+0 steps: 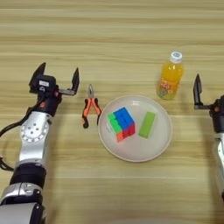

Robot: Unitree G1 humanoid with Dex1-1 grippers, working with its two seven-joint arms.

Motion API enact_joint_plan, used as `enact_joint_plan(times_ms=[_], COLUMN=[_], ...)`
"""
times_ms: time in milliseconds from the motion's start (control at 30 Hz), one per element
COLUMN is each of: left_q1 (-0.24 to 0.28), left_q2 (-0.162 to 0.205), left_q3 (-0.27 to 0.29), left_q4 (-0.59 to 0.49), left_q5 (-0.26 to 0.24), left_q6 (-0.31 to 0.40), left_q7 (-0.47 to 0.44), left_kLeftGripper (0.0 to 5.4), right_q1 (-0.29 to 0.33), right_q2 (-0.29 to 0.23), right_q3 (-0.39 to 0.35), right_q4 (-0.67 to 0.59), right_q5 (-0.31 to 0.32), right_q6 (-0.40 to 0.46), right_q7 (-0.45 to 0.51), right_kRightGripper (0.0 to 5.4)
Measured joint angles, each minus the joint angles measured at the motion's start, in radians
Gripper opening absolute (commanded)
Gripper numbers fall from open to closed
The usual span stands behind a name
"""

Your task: Move the objects on the table

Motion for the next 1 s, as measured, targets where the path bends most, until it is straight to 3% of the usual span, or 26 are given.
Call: enact_joint_plan(times_ms=[200,300,433,533,633,800,1000], left_q1=[0.039,0.067,0.118,0.166,0.218,0.297,0.324], left_q2=[0.005,0.026,0.046,0.083,0.125,0.188,0.197], left_q3=[-0.039,-0.078,-0.126,-0.140,-0.161,-0.218,-0.253], left_q4=[-0.179,-0.289,-0.446,-0.555,-0.625,-0.686,-0.691], left_q5=[-0.035,-0.075,-0.159,-0.267,-0.305,-0.305,-0.276], left_q6=[0.122,0.201,0.301,0.392,0.430,0.451,0.454], left_q7=[-0.099,-0.187,-0.315,-0.428,-0.517,-0.638,-0.665], left_kLeftGripper=[5.40,5.40,5.40,5.40,5.40,5.40,5.40], right_q1=[0.007,0.013,0.021,0.026,0.035,0.041,0.045], right_q2=[0.003,0.003,0.003,0.003,0.003,0.003,0.003], right_q3=[0.017,0.022,0.028,0.031,0.035,0.040,0.043], right_q4=[-0.024,-0.038,-0.054,-0.065,-0.080,-0.093,-0.100], right_q5=[-0.007,-0.007,-0.007,-0.008,-0.008,-0.008,-0.008], right_q6=[0.002,0.004,0.008,0.020,0.024,0.027,0.031], right_q7=[-0.013,-0.019,-0.020,-0.021,-0.021,-0.022,-0.025], right_kRightGripper=[5.37,5.37,5.37,5.37,5.37,5.37,5.37])
